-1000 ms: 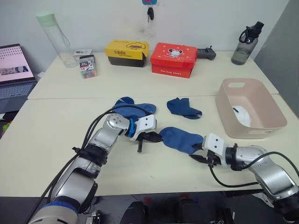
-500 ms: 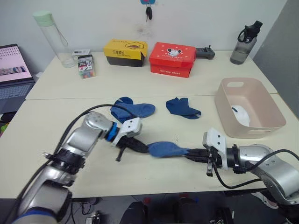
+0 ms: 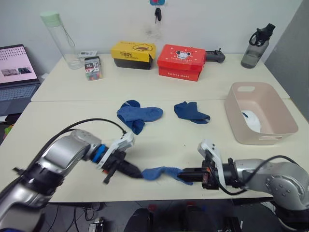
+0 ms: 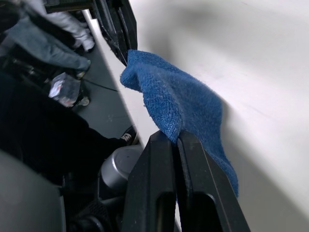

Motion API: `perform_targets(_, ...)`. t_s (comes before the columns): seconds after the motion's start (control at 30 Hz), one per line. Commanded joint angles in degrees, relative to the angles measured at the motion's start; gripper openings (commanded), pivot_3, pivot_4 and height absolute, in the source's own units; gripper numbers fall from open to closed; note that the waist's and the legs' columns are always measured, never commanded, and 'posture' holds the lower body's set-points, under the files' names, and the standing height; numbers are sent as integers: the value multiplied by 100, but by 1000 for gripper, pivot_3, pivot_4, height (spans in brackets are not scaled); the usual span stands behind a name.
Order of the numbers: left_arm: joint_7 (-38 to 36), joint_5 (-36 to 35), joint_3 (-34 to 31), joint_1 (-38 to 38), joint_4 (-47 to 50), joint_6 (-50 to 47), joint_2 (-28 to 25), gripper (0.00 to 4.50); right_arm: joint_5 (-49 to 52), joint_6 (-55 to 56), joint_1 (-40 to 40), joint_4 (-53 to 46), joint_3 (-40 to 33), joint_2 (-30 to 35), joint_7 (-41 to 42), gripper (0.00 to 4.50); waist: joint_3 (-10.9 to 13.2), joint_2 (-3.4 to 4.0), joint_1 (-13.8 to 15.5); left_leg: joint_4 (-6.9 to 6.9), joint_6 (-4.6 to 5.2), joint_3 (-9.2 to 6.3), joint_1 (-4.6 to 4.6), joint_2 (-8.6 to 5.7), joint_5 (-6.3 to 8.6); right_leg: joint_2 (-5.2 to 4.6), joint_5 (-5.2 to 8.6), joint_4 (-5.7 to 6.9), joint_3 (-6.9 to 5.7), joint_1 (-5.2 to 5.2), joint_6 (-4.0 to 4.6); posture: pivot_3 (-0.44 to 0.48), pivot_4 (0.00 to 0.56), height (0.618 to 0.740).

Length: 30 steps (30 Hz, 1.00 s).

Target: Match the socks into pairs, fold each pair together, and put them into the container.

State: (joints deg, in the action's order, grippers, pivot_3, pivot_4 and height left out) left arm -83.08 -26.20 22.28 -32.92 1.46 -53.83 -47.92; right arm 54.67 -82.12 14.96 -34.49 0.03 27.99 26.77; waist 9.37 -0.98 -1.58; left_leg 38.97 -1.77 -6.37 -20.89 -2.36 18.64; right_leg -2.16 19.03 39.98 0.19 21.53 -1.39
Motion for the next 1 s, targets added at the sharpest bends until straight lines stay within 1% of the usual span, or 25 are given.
perform_targets(0.03, 220, 266, 115, -428, -756, 27, 380, 0, -158, -178, 221, 230, -69, -78, -370, 12, 0, 1, -16, -3, -1, 4, 2, -1, -1, 0, 0, -1, 5, 0, 0, 0, 150, 740)
perform_targets(0.1, 342, 391, 112, -785, -1283, 68, 702, 0, -305, -144, 406, 422, -57, -101, -480, 12, 0, 1, -26, -4, -20, 9, -11, -1, -11, 1, 0, -1, 8, 19, 0, 0, 150, 740)
perform_targets(0.17, 249, 442, 115, -1083, -1655, 65, 855, 0, -425, -65, 570, 589, -90, -77, -523, 12, 0, 0, -28, -3, -21, 12, -15, 0, -12, 1, 0, 2, 8, 23, 0, 0, 150, 740)
perform_targets(0.2, 238, 500, 104, -1183, -1802, 141, 893, 213, -538, 34, 629, 649, -68, -33, -536, 256, 0, 0, -33, -1, -22, 13, -17, -1, -12, 1, 0, 5, 10, 25, 0, 0, 150, 740)
perform_targets(0.27, 213, 570, 62, -1317, -2020, 272, 930, 649, -676, 192, 697, 715, -54, 12, -533, 782, -1, 1, -47, -2, -22, 16, -14, 0, -13, 1, 0, 8, 14, 26, 0, 0, 150, 740)
perform_targets(0.4, 118, 517, -149, -1494, -2188, 336, 891, 1888, -757, 420, 799, 769, -211, 64, -484, 2132, -1, 1, -49, -5, -22, 17, -14, 1, -12, 2, 0, 8, 17, 32, 0, 0, 150, 740)
perform_targets(0.53, 336, 327, -672, -1413, -2004, 236, 729, 3144, -712, 655, 690, 561, -634, 257, -398, 3571, -1, 1, -35, 0, -22, 17, -19, 0, -13, 0, 0, 8, 19, 34, 0, 0, 150, 740)
perform_targets(0.6, 654, 358, -870, -1243, -1820, 267, 761, 3774, -686, 713, 525, 324, -701, 359, -369, 4306, -1, 1, -33, -1, -23, 16, -19, 0, -13, 0, 0, 8, 20, 35, 0, 0, 150, 740)
perform_targets(0.63, 769, 344, -961, -1098, -1664, 293, 771, 4073, -680, 750, 370, 118, -709, 426, -360, 4500, -1, 1, -30, -3, -23, 15, -19, 1, -13, 0, 0, 7, 19, 34, 0, 0, 150, 740)
perform_targets(0.67, 873, 355, -1017, -950, -1508, 350, 784, 4398, -751, 824, 207, -87, -653, 521, -366, 4500, -1, 2, -29, -4, -22, 15, -19, 2, -12, 0, 0, 7, 19, 34, 0, 0, 150, 740)
perform_targets(0.7, 938, 365, -1027, -826, -1357, 365, 794, 4456, -840, 898, 59, -245, -576, 591, -394, 4500, -2, 2, -28, -6, -22, 14, -19, 2, -12, 0, 0, 5, 19, 35, 0, 0, 150, 740)
perform_targets(0.77, 1066, 415, -988, -641, -1128, 408, 837, 4456, -956, 978, -154, -429, -452, 605, -507, 4500, -1, 2, -31, -7, -23, 16, -20, 2, -12, 0, 0, 3, 24, 35, 0, 0, 150, 740)
perform_targets(0.87, 1477, 676, -835, -445, -973, 638, 1056, 4456, -1198, 1042, -478, -584, -207, 452, -830, 4500, -2, 1, -18, 1, -22, 17, -20, 2, -12, -1, -1, 9, 26, 32, -1, 0, 150, 740)
perform_targets(0.97, 1677, 918, -687, -358, -1037, 912, 1196, 4456, -1418, 1135, -757, -753, 159, 486, -909, 4500, -2, 1, -13, 1, -22, 18, -18, 0, -12, -1, -2, 11, 28, 32, -3, 0, 150, 740)
perform_targets(1.0, 1665, 926, -652, -329, -1019, 916, 1213, 4485, -1546, 1206, -812, -801, 323, 549, -918, 4322, -3, 1, -13, 1, -22, 18, -19, 0, -13, -1, -2, 10, 27, 32, -3, 0, 150, 740)
